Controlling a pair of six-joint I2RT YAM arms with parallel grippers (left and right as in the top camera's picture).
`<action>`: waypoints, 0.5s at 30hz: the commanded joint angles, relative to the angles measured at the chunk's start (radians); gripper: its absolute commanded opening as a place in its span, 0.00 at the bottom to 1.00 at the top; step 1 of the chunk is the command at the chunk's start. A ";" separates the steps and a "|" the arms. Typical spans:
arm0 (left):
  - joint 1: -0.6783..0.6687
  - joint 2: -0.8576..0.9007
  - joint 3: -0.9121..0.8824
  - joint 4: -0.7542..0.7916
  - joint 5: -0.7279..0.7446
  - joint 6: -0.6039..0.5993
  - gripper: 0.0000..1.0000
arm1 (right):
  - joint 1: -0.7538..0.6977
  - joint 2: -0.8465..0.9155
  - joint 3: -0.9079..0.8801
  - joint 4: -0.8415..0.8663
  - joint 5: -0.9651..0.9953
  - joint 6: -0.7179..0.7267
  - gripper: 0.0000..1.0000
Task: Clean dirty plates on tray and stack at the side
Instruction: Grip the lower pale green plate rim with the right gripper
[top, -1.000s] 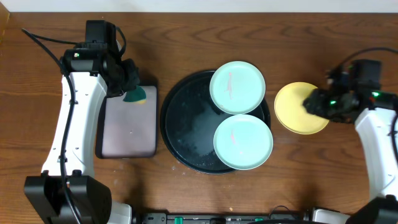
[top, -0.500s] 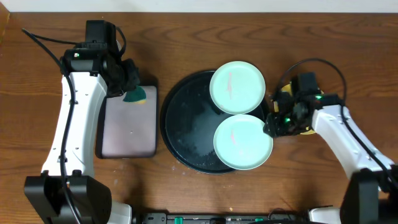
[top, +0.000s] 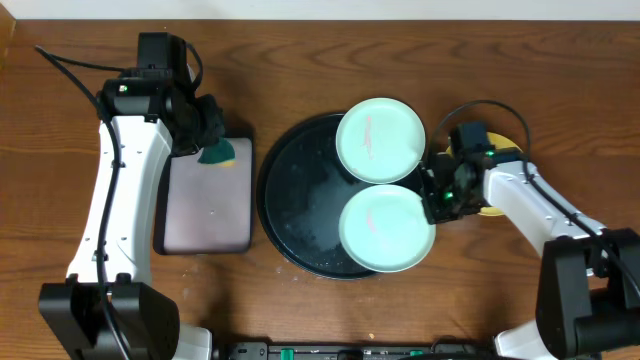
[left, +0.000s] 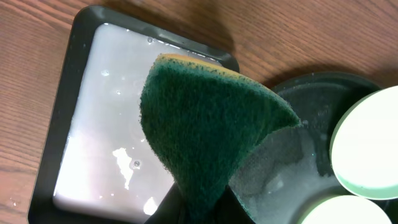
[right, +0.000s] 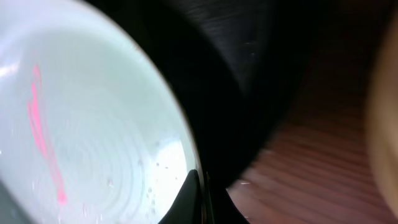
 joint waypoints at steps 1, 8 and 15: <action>-0.003 0.009 -0.006 0.002 -0.013 0.021 0.07 | 0.078 0.008 0.013 0.002 -0.055 0.061 0.01; -0.003 0.009 -0.006 0.002 -0.013 0.020 0.07 | 0.221 0.006 0.066 0.105 -0.074 0.428 0.01; -0.003 0.009 -0.010 0.001 -0.012 0.020 0.07 | 0.385 0.029 0.066 0.245 0.153 0.792 0.01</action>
